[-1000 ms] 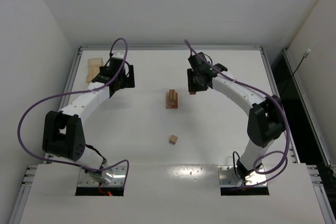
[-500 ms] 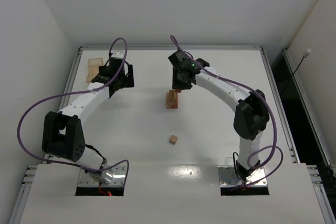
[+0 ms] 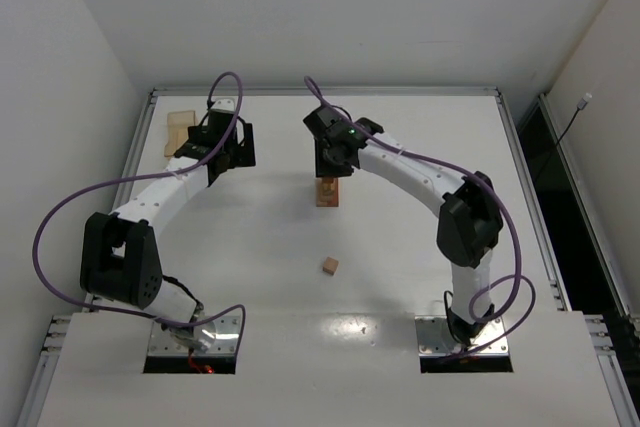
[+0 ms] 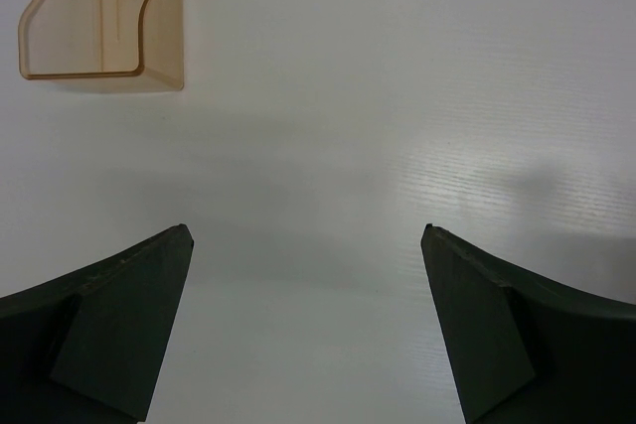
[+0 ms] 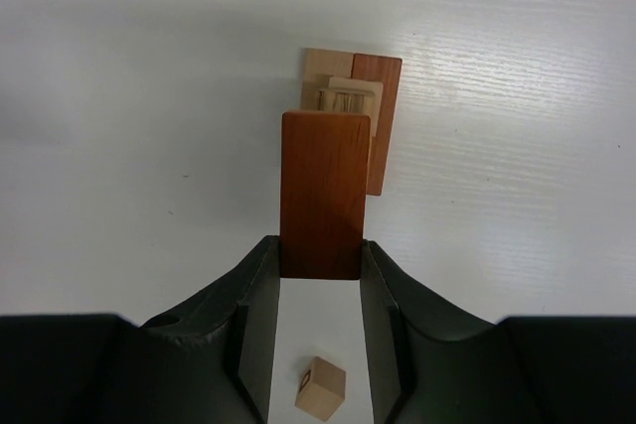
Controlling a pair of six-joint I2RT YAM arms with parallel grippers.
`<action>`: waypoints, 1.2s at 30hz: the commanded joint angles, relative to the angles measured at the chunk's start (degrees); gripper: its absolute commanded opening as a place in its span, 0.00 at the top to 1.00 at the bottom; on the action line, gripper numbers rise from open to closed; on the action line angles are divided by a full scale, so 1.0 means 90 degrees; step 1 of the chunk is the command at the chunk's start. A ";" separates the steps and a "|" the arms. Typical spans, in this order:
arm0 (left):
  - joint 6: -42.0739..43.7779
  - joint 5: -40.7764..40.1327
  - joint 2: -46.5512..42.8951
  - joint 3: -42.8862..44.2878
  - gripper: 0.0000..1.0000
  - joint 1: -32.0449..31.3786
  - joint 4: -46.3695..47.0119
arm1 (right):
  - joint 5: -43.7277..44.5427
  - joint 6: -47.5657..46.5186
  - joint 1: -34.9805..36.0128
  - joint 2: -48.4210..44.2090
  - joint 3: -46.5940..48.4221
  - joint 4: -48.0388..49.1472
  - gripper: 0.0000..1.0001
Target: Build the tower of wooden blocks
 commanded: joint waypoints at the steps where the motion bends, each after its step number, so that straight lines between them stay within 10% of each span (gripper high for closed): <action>1: -0.0097 -0.0026 -0.0266 -0.0020 0.00 0.0037 0.0187 | 0.0226 -0.0023 0.0069 0.0160 0.0336 0.0114 1.00; 36: -0.0097 0.0033 -0.0207 -0.0137 0.00 0.0037 0.0304 | 0.0236 -0.0335 0.0069 0.0414 0.0288 0.0319 1.00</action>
